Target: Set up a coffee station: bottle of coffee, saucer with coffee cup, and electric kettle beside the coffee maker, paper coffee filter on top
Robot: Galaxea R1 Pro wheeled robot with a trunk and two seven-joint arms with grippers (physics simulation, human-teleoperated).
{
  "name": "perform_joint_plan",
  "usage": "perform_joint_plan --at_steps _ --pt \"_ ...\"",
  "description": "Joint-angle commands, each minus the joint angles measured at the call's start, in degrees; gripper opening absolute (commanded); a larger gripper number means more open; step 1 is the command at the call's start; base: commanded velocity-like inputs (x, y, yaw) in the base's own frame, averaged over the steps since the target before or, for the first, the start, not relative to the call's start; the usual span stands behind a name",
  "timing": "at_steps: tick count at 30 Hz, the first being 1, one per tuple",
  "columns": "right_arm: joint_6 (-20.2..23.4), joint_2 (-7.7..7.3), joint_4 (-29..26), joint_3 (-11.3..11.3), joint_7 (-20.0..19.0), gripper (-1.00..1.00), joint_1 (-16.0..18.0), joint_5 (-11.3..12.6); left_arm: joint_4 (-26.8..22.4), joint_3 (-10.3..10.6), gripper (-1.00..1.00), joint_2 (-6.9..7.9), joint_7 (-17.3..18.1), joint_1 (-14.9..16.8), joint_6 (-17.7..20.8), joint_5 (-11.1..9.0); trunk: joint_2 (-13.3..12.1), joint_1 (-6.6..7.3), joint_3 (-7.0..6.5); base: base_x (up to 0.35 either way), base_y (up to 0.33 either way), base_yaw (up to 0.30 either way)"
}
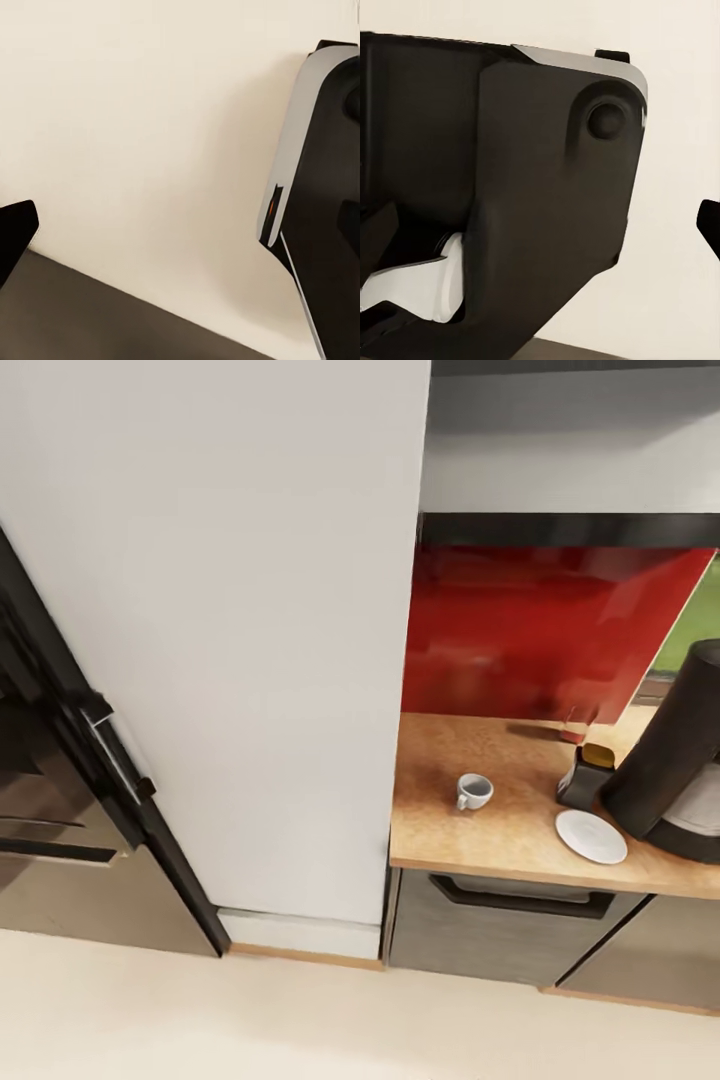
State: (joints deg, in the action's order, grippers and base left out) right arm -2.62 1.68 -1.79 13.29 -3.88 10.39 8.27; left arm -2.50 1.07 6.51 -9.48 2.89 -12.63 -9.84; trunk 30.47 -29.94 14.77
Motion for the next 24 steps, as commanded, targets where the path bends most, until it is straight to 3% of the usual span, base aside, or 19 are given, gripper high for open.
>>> perform_joint_plan --at_steps 1,7,12,14,15,24 --pt "-0.23 0.13 0.07 0.46 -0.17 1.0 0.07 0.6 0.02 0.18 1.0 0.0 -0.02 0.01 -0.19 -0.4 0.08 -0.02 0.08 0.0 0.0 -0.3" --pt "-0.28 0.33 -0.18 0.39 0.01 1.0 0.07 0.6 0.11 0.31 1.0 0.0 0.04 0.01 -0.25 -0.33 0.08 -0.02 0.08 0.0 0.0 -0.286" --pt "-0.27 0.02 -0.22 0.0 0.03 1.0 0.07 0.67 0.13 0.41 1.0 0.0 0.17 0.01 -0.33 -0.21 0.08 -0.02 0.08 0.0 0.0 -0.072" --pt "-0.24 -0.11 -0.23 -1.56 0.01 1.0 0.07 0.69 0.13 0.48 1.0 0.0 0.29 0.01 -0.36 -0.19 0.08 -0.02 0.08 0.0 0.0 -0.014" --pt "-0.2 -0.2 -0.23 -4.98 0.07 1.0 0.06 0.58 0.13 0.5 1.0 0.0 0.48 0.01 -0.43 -0.18 0.08 -0.02 0.08 0.0 0.0 -0.001" --pt "-0.35 -0.23 -4.23 -5.72 0.18 1.0 0.07 0.52 0.18 0.75 1.0 0.08 0.6 0.01 -0.46 -0.1 0.08 -0.02 0.08 0.0 0.0 0.0"
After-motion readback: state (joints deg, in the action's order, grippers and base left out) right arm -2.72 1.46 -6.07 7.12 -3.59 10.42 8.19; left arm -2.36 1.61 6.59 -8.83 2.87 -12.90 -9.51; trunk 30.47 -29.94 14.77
